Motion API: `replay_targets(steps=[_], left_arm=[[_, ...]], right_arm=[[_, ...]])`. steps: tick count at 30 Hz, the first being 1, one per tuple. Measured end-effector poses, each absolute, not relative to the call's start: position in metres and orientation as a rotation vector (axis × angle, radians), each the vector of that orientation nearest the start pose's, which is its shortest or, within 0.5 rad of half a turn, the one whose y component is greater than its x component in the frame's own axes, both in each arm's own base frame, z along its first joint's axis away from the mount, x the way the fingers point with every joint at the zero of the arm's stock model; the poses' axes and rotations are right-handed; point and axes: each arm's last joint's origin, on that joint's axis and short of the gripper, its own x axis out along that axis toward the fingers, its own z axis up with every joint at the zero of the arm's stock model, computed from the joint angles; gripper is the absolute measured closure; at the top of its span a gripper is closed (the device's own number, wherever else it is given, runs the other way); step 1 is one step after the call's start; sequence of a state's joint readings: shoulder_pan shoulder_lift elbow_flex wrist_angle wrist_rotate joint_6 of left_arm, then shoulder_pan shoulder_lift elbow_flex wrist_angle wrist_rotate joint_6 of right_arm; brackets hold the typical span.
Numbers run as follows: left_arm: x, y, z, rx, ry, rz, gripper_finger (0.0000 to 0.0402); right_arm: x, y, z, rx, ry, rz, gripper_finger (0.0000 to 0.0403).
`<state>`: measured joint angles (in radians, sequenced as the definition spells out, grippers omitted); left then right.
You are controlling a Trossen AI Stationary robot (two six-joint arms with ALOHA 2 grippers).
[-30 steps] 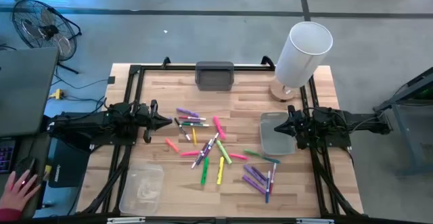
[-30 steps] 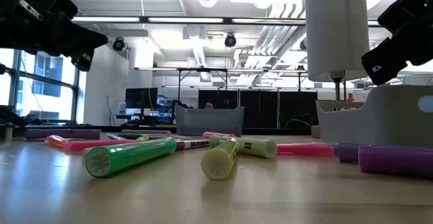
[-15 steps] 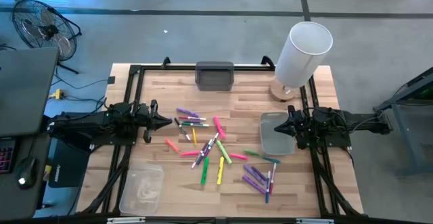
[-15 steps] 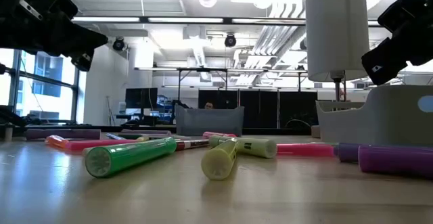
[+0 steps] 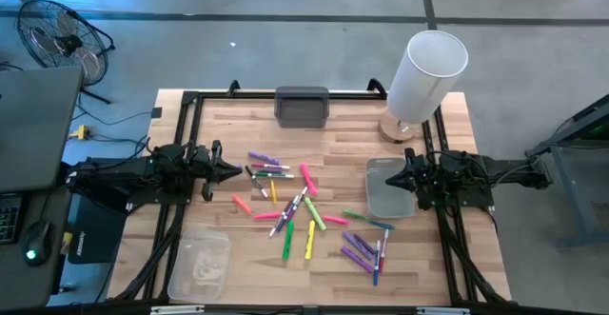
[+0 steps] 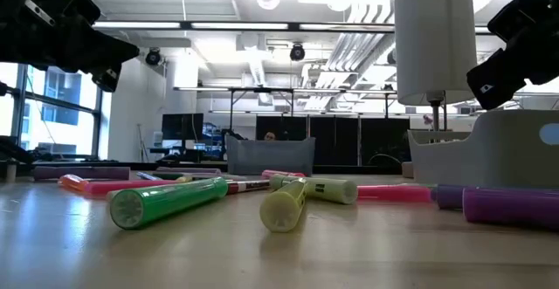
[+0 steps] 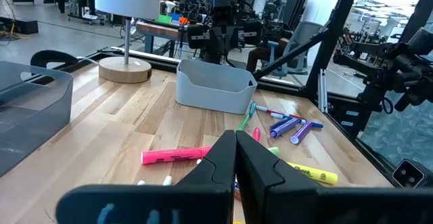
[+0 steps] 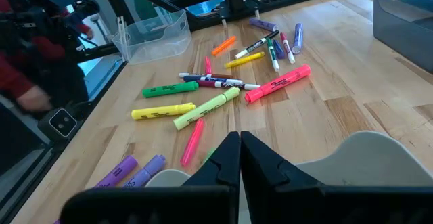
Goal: Pick & Place Markers
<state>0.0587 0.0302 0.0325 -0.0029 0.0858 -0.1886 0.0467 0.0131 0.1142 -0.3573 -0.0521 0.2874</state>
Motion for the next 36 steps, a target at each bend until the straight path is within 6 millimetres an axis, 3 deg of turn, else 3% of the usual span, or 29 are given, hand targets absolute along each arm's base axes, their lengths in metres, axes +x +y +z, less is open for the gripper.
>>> replay_targets(steps=[36], left_arm=[[0.0976,0.0047,0.1719,-0.185,-0.002,0.023,0.0401]], right_arm=[[0.0871,0.0056,0.1668,0.286,0.269,0.061,0.0402]])
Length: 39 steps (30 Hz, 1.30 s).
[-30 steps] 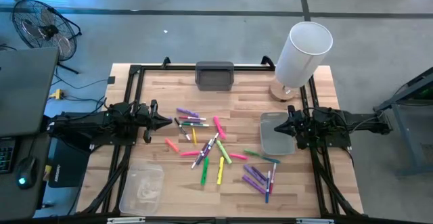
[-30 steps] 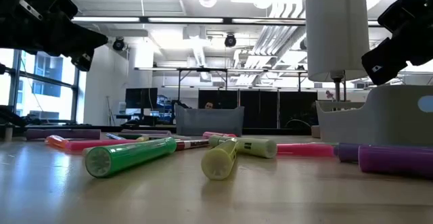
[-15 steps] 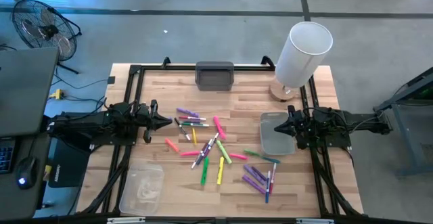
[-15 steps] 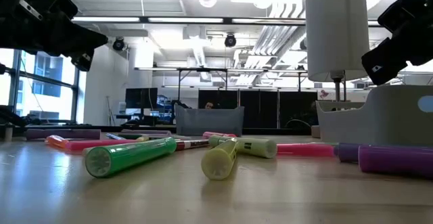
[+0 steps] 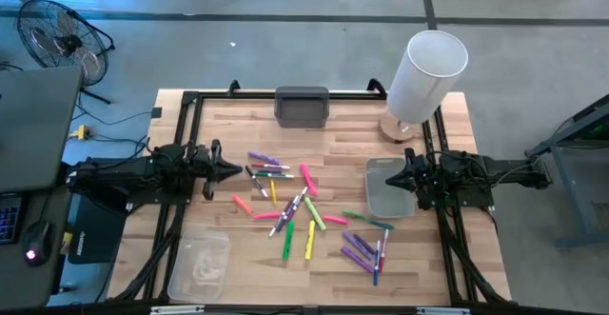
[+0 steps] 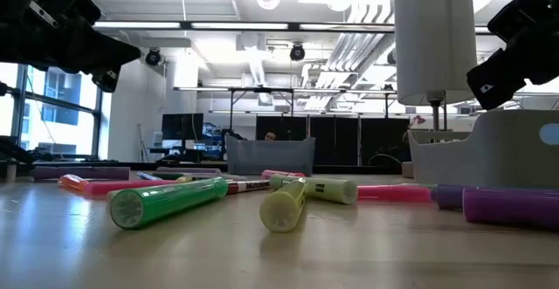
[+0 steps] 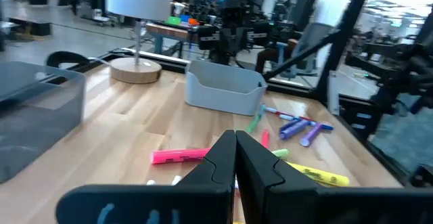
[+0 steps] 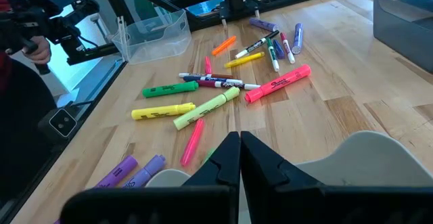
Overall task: Pick & Place Markers
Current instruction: Put the top left purple highlighter pen into the transparent bin
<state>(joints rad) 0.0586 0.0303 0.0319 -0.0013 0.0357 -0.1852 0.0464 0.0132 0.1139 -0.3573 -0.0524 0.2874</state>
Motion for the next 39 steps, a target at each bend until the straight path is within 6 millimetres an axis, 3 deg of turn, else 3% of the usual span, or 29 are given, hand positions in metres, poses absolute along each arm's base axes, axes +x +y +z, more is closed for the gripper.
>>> replay_targets(steps=[9,19,26,32,39], left_arm=[[0.097,0.009,0.175,-0.082,-0.009,0.163,0.0401],[0.112,0.014,0.210,-0.027,0.103,0.313,0.0401],[0.146,0.021,0.231,0.014,0.440,0.507,0.0387],[0.164,0.024,0.247,-0.035,0.771,0.648,0.0343],[0.173,0.021,0.230,-0.191,1.173,0.645,0.0273]], right_arm=[[0.087,0.006,0.167,0.286,0.269,0.061,0.0402],[0.087,0.006,0.167,0.286,0.267,0.061,0.0402],[0.087,0.006,0.167,0.286,0.266,0.061,0.0402],[0.087,0.006,0.167,0.286,0.267,0.061,0.0402],[0.087,0.006,0.167,0.286,0.266,0.061,0.0402]])
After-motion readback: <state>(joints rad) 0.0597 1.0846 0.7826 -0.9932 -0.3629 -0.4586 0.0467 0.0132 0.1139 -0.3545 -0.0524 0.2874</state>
